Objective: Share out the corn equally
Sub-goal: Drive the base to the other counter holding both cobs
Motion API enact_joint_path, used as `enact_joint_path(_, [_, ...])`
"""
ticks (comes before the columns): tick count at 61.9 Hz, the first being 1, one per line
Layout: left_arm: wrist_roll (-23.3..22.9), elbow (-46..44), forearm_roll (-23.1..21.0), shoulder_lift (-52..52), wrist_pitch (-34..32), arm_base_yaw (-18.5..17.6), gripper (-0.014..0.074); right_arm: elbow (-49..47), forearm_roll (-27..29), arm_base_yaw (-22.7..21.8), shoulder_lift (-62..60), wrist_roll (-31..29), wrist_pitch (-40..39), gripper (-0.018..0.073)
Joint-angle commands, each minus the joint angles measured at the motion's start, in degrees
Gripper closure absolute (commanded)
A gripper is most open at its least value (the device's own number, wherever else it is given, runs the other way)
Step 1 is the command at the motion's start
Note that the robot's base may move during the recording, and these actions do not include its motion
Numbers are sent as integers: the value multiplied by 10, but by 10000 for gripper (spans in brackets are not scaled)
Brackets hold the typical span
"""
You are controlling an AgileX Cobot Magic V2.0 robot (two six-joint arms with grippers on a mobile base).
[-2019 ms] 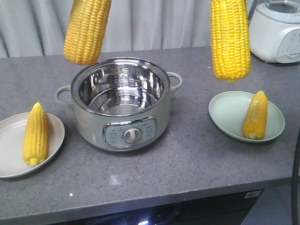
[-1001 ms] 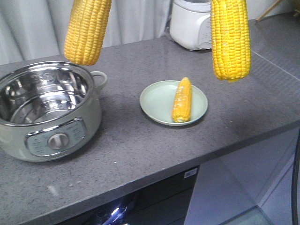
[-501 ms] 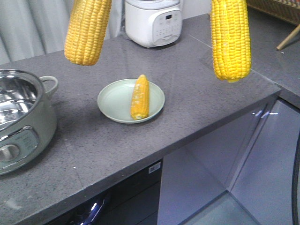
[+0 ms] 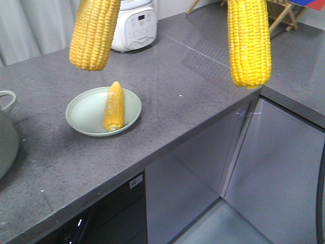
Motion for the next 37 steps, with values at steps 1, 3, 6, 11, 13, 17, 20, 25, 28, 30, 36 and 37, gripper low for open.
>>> enact_joint_path(1, [-14,-13,3,-29,-61,0,604,-17,33,-3,-20,-3,15,565])
enact_joint_path(3, [-14,-13,3,-29,-61,0,604,-17,33,-3,-20,-3,15,565])
enact_joint_path(6, [-14,-13,3,-29,-61,0,604,-17,33,-3,-20,-3,15,565])
enact_joint_path(11, [-14,-13,3,-29,-61,0,604,-17,33,-3,-20,-3,15,565])
enact_joint_path(13, [-14,-13,3,-29,-61,0,604,-17,33,-3,-20,-3,15,565])
enact_joint_path(17, [-14,-13,3,-29,-61,0,604,-17,33,-3,-20,-3,15,565])
enact_joint_path(20, [-14,-13,3,-29,-61,0,604,-17,33,-3,-20,-3,15,565])
enact_joint_path(25, [-14,-13,3,-29,-61,0,604,-17,33,-3,-20,-3,15,565])
enact_joint_path(28, [-14,-13,3,-29,-61,0,604,-17,33,-3,-20,-3,15,565])
enact_joint_path(30, [-14,-13,3,-29,-61,0,604,-17,33,-3,-20,-3,15,565])
enact_joint_path(36, [-14,-13,3,-29,-61,0,604,-17,33,-3,-20,-3,15,565])
enact_joint_path(37, [-14,-13,3,-29,-61,0,604,-17,33,-3,-20,-3,15,565])
